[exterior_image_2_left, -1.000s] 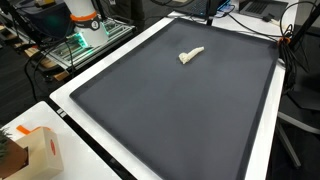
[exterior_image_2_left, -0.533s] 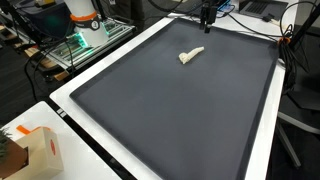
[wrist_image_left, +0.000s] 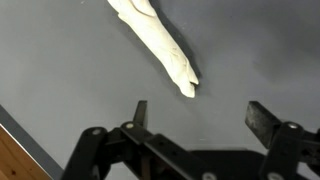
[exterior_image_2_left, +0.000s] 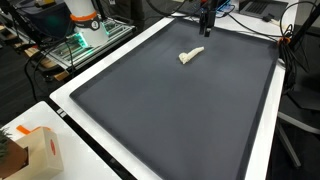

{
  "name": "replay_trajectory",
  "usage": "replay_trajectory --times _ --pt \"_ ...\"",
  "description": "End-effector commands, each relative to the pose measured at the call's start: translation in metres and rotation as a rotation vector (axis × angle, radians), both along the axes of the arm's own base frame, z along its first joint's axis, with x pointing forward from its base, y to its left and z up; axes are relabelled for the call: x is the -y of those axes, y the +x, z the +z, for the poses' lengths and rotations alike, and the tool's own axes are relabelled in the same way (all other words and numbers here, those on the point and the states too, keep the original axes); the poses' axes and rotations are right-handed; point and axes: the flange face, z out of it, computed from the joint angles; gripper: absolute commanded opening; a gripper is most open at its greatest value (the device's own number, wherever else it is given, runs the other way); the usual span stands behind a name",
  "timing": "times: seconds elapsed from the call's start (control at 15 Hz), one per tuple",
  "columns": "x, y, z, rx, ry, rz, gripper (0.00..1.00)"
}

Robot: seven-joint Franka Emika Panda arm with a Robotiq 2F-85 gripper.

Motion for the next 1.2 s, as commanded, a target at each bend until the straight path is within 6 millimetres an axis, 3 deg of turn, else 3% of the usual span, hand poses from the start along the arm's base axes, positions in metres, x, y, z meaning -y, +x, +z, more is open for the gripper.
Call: replay_trajectory --times 0.0,0.4,1.13 --pt "0.004 -0.001 -0.012 0.062 0.014 -0.039 1.00" --pt "0.015 0.006 -0.019 0.077 0.024 -0.099 1.00" --pt "0.043 0.018 -0.011 0.058 0.039 -0.188 1.00"
